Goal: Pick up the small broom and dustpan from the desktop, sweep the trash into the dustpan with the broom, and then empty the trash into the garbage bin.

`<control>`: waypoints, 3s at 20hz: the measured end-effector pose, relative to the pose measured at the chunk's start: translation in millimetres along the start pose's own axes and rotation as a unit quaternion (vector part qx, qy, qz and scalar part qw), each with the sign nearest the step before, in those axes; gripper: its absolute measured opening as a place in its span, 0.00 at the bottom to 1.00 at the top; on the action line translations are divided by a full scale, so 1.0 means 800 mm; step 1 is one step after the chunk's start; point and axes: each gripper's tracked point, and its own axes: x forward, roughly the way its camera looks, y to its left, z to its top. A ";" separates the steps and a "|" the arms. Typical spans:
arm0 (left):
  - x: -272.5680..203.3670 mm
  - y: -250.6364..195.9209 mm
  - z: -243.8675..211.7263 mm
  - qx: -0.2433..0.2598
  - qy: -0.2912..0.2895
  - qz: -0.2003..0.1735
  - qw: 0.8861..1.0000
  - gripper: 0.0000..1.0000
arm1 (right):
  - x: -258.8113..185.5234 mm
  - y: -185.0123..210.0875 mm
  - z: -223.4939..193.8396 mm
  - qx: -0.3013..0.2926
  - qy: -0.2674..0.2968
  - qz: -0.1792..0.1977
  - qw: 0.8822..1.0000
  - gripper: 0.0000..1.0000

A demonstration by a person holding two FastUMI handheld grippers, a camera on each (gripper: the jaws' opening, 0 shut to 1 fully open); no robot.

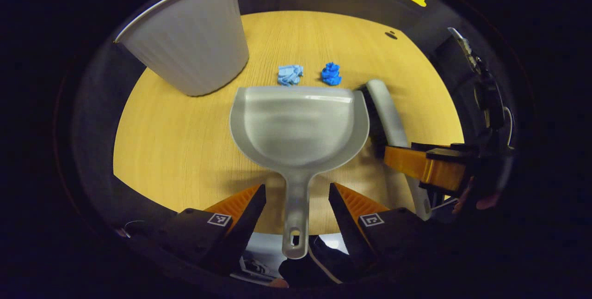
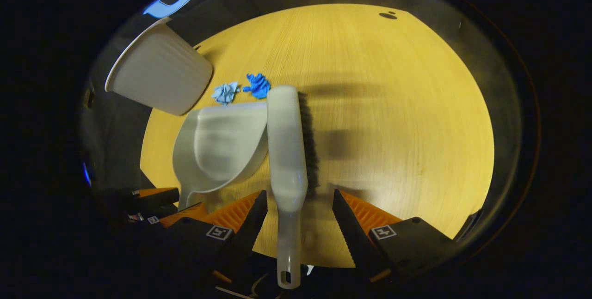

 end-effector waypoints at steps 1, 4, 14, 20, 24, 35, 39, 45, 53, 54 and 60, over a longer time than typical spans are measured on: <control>0.007 -0.003 0.004 0.002 0.018 0.005 1.000 0.83 | 0.007 -0.001 -0.006 -0.007 0.017 0.002 1.000 0.85; 0.026 -0.001 0.017 0.026 0.048 0.016 0.998 0.83 | 0.014 0.006 0.004 -0.009 0.021 0.000 1.000 0.84; 0.051 -0.001 0.040 0.032 0.062 -0.014 0.997 0.81 | 0.026 -0.009 0.002 -0.007 0.050 -0.112 0.992 0.71; 0.050 -0.002 0.034 0.001 0.052 -0.015 0.999 0.43 | 0.022 -0.015 0.002 0.009 0.059 -0.139 0.989 0.51; 0.052 -0.001 0.032 0.040 0.053 -0.018 0.998 0.32 | 0.024 -0.012 0.000 -0.002 0.056 -0.140 0.989 0.49; 0.051 0.002 0.023 0.053 0.060 -0.018 0.997 0.29 | 0.019 -0.007 0.003 -0.019 0.072 -0.090 0.993 0.28; 0.050 0.016 0.014 0.081 0.082 -0.023 0.993 0.28 | -0.006 0.007 0.053 -0.074 0.043 -0.074 0.994 0.23; 0.049 0.053 -0.004 0.125 0.104 -0.007 0.987 0.27 | -0.031 0.001 0.241 -0.199 -0.046 -0.121 0.971 0.23; 0.050 0.050 -0.004 0.114 0.097 -0.006 0.989 0.27 | 0.074 -0.015 0.251 -0.399 0.094 -0.171 0.896 0.22; 0.049 0.049 -0.004 0.116 0.097 -0.006 0.988 0.27 | 0.084 -0.009 0.240 -0.426 0.109 -0.170 0.882 0.23; 0.052 0.050 -0.003 0.135 0.086 -0.012 0.987 0.27 | 0.081 0.037 0.217 -0.509 0.169 -0.124 0.835 0.22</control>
